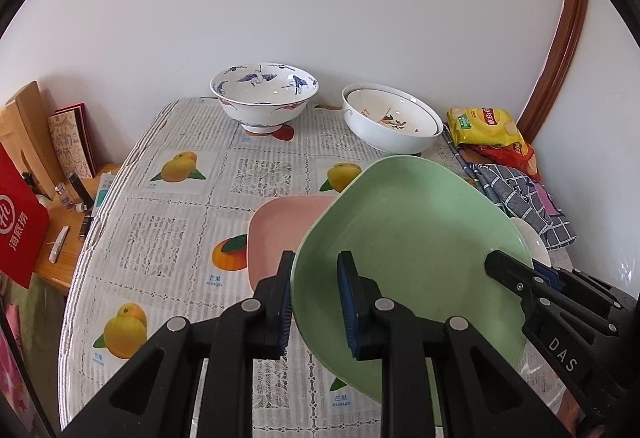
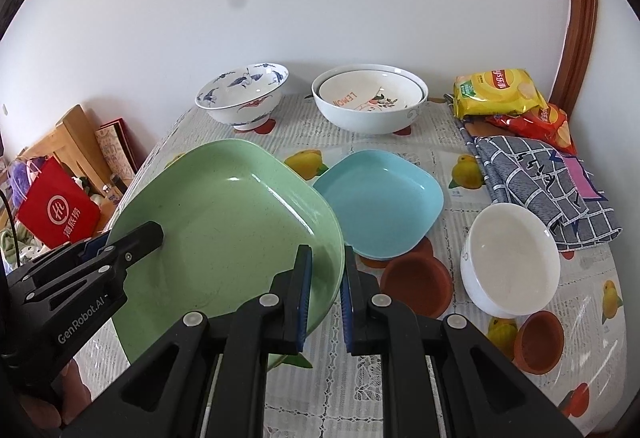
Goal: Organize plates and bowls
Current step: 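Lift the green plate off the pink plate with the left tool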
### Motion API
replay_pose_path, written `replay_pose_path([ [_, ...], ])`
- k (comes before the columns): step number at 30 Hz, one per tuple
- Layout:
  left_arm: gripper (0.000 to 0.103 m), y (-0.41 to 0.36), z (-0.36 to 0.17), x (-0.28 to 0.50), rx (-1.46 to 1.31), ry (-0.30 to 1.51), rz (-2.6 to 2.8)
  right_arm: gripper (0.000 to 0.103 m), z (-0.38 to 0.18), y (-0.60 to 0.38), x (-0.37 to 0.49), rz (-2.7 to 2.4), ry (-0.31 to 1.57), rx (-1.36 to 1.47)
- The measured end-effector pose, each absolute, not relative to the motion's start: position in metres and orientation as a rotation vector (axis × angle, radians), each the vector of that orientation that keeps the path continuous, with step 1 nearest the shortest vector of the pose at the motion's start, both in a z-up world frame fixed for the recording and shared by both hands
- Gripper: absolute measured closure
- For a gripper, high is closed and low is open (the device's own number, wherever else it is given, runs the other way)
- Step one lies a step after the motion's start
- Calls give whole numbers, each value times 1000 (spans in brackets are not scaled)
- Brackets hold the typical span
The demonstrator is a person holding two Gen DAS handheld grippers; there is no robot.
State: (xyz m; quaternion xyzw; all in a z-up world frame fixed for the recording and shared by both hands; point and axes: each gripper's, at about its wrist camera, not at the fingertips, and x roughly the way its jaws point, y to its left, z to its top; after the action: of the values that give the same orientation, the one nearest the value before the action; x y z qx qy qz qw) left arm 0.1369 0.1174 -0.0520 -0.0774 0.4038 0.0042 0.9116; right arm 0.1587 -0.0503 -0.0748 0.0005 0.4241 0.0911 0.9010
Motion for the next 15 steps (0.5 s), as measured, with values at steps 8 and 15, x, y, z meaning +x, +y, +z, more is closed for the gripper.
replay_pose_path([
  [8, 83, 128, -67, 142, -173, 860, 26, 90, -88, -41, 167, 201, 901, -3],
  [15, 83, 135, -82, 146, -185, 888, 34, 90, -100, -33, 172, 209, 925, -16],
])
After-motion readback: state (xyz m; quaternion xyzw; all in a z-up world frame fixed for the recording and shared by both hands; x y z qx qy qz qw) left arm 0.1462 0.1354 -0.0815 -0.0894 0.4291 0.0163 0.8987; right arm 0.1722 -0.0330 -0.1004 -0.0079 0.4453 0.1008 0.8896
